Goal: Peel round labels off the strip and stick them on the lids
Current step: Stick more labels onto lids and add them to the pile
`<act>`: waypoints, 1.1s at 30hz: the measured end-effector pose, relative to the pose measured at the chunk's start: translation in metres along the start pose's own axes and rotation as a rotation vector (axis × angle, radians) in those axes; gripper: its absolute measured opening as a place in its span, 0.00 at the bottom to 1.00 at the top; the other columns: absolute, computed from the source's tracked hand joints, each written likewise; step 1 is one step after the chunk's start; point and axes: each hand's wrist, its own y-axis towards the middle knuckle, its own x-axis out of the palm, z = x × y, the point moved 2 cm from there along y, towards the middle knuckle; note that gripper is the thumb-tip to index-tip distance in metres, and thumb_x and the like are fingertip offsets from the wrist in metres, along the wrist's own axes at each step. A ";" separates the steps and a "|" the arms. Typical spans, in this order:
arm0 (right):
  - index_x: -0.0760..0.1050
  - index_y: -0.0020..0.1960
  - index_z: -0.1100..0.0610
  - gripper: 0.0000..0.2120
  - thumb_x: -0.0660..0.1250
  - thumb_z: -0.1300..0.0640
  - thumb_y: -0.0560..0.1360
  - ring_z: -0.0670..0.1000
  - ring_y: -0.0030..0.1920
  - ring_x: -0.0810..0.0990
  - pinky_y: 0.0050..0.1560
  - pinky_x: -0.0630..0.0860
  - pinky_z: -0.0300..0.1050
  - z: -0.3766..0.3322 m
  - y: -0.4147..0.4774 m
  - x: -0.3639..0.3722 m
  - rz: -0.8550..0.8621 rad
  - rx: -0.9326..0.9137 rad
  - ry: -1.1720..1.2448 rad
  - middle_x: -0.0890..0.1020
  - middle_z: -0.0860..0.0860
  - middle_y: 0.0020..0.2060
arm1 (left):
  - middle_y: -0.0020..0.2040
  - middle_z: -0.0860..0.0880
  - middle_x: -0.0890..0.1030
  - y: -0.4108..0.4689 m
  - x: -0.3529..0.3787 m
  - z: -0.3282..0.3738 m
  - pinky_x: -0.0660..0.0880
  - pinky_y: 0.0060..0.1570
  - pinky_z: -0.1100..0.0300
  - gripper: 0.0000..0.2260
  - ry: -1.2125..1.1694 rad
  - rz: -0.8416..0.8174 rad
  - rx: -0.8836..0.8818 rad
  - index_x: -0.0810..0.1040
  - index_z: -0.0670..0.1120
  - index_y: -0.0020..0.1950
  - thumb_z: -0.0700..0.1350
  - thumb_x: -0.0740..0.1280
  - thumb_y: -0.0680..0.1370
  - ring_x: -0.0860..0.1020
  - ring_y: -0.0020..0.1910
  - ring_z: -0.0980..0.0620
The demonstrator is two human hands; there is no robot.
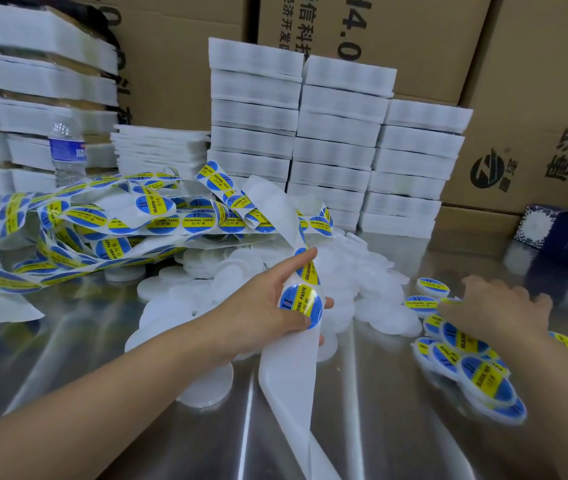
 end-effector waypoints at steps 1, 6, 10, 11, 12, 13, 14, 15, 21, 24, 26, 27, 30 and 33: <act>0.64 0.70 0.51 0.27 0.59 0.40 0.75 0.59 0.67 0.66 0.70 0.55 0.58 -0.002 -0.002 -0.001 0.011 -0.019 -0.012 0.69 0.54 0.67 | 0.53 0.56 0.84 0.001 0.000 -0.002 0.81 0.45 0.57 0.35 -0.002 -0.023 -0.002 0.63 0.64 0.67 0.27 0.63 0.75 0.83 0.51 0.49; 0.75 0.61 0.48 0.17 0.65 0.47 0.74 0.54 0.60 0.74 0.61 0.64 0.48 -0.032 -0.023 -0.016 0.206 -0.350 0.434 0.77 0.51 0.59 | 0.53 0.53 0.84 0.001 0.001 -0.007 0.79 0.45 0.59 0.36 0.053 -0.069 -0.006 0.62 0.67 0.65 0.28 0.63 0.74 0.83 0.51 0.51; 0.81 0.52 0.53 0.10 0.71 0.54 0.72 0.54 0.50 0.78 0.55 0.69 0.46 -0.063 -0.063 -0.020 0.406 -0.749 0.662 0.82 0.49 0.47 | 0.59 0.54 0.80 -0.005 0.004 0.001 0.77 0.55 0.62 0.35 0.286 0.050 0.108 0.60 0.72 0.64 0.34 0.64 0.74 0.80 0.54 0.63; 0.82 0.51 0.53 0.10 0.70 0.53 0.71 0.54 0.48 0.79 0.53 0.71 0.50 -0.069 -0.073 -0.020 0.437 -0.818 0.676 0.82 0.49 0.45 | 0.60 0.51 0.80 -0.006 0.005 0.002 0.77 0.57 0.57 0.36 0.363 0.078 0.129 0.58 0.76 0.63 0.37 0.64 0.73 0.80 0.54 0.59; 0.82 0.50 0.52 0.11 0.69 0.52 0.69 0.54 0.45 0.80 0.50 0.73 0.51 -0.074 -0.083 -0.019 0.456 -0.867 0.697 0.82 0.49 0.44 | 0.60 0.46 0.80 -0.008 0.006 0.004 0.76 0.59 0.50 0.37 0.446 0.099 0.142 0.55 0.81 0.61 0.40 0.64 0.72 0.80 0.54 0.53; 0.82 0.50 0.52 0.11 0.69 0.53 0.69 0.53 0.43 0.79 0.48 0.73 0.51 -0.078 -0.090 -0.019 0.472 -0.907 0.717 0.81 0.48 0.43 | 0.59 0.43 0.79 -0.008 0.006 0.005 0.75 0.59 0.46 0.37 0.509 0.111 0.154 0.52 0.84 0.59 0.43 0.63 0.71 0.79 0.54 0.47; 0.82 0.50 0.51 0.10 0.69 0.54 0.69 0.52 0.42 0.79 0.46 0.72 0.49 -0.082 -0.095 -0.018 0.481 -0.939 0.733 0.81 0.48 0.42 | 0.58 0.42 0.80 -0.009 0.007 0.006 0.74 0.58 0.45 0.37 0.527 0.115 0.170 0.50 0.85 0.58 0.44 0.63 0.71 0.79 0.54 0.44; 0.82 0.50 0.51 0.10 0.69 0.55 0.69 0.50 0.41 0.78 0.45 0.72 0.48 -0.086 -0.098 -0.016 0.472 -0.959 0.748 0.81 0.47 0.42 | 0.57 0.44 0.80 -0.010 0.008 0.007 0.74 0.58 0.46 0.37 0.513 0.107 0.190 0.50 0.84 0.58 0.44 0.63 0.71 0.79 0.54 0.44; 0.83 0.47 0.49 0.09 0.73 0.60 0.71 0.42 0.44 0.76 0.48 0.70 0.38 -0.087 -0.099 -0.008 0.277 -0.886 0.986 0.81 0.39 0.40 | 0.52 0.43 0.81 -0.008 0.006 0.008 0.76 0.54 0.49 0.37 0.535 0.052 0.198 0.52 0.76 0.63 0.38 0.65 0.76 0.78 0.47 0.44; 0.83 0.43 0.47 0.08 0.73 0.60 0.70 0.41 0.44 0.77 0.47 0.69 0.33 -0.086 -0.098 -0.011 0.266 -0.841 1.027 0.82 0.35 0.36 | 0.46 0.44 0.80 -0.008 0.005 0.008 0.74 0.44 0.53 0.37 0.562 0.051 0.197 0.53 0.77 0.64 0.38 0.64 0.75 0.72 0.36 0.50; 0.83 0.41 0.47 0.08 0.73 0.60 0.70 0.42 0.44 0.77 0.47 0.68 0.33 -0.086 -0.099 -0.011 0.272 -0.838 1.008 0.82 0.37 0.36 | 0.50 0.44 0.81 -0.008 0.005 0.007 0.75 0.47 0.53 0.37 0.550 0.036 0.191 0.54 0.76 0.65 0.38 0.64 0.74 0.74 0.40 0.47; 0.83 0.41 0.48 0.08 0.73 0.60 0.69 0.42 0.44 0.77 0.47 0.68 0.32 -0.086 -0.099 -0.011 0.276 -0.838 1.003 0.82 0.38 0.35 | 0.50 0.45 0.81 -0.008 0.006 0.006 0.75 0.49 0.53 0.36 0.536 0.028 0.191 0.54 0.76 0.65 0.39 0.65 0.74 0.76 0.42 0.46; 0.83 0.40 0.49 0.07 0.73 0.61 0.69 0.43 0.44 0.76 0.47 0.68 0.33 -0.086 -0.100 -0.011 0.267 -0.852 1.007 0.81 0.39 0.36 | 0.46 0.50 0.81 -0.008 0.006 0.002 0.77 0.51 0.54 0.31 0.450 0.038 0.190 0.60 0.73 0.66 0.47 0.65 0.69 0.78 0.44 0.50; 0.82 0.40 0.50 0.07 0.73 0.62 0.69 0.46 0.41 0.75 0.43 0.68 0.35 -0.087 -0.103 -0.011 0.246 -0.896 1.017 0.79 0.44 0.36 | 0.40 0.60 0.80 -0.006 0.004 0.002 0.76 0.49 0.63 0.24 0.299 0.097 0.144 0.69 0.70 0.64 0.54 0.64 0.69 0.78 0.42 0.56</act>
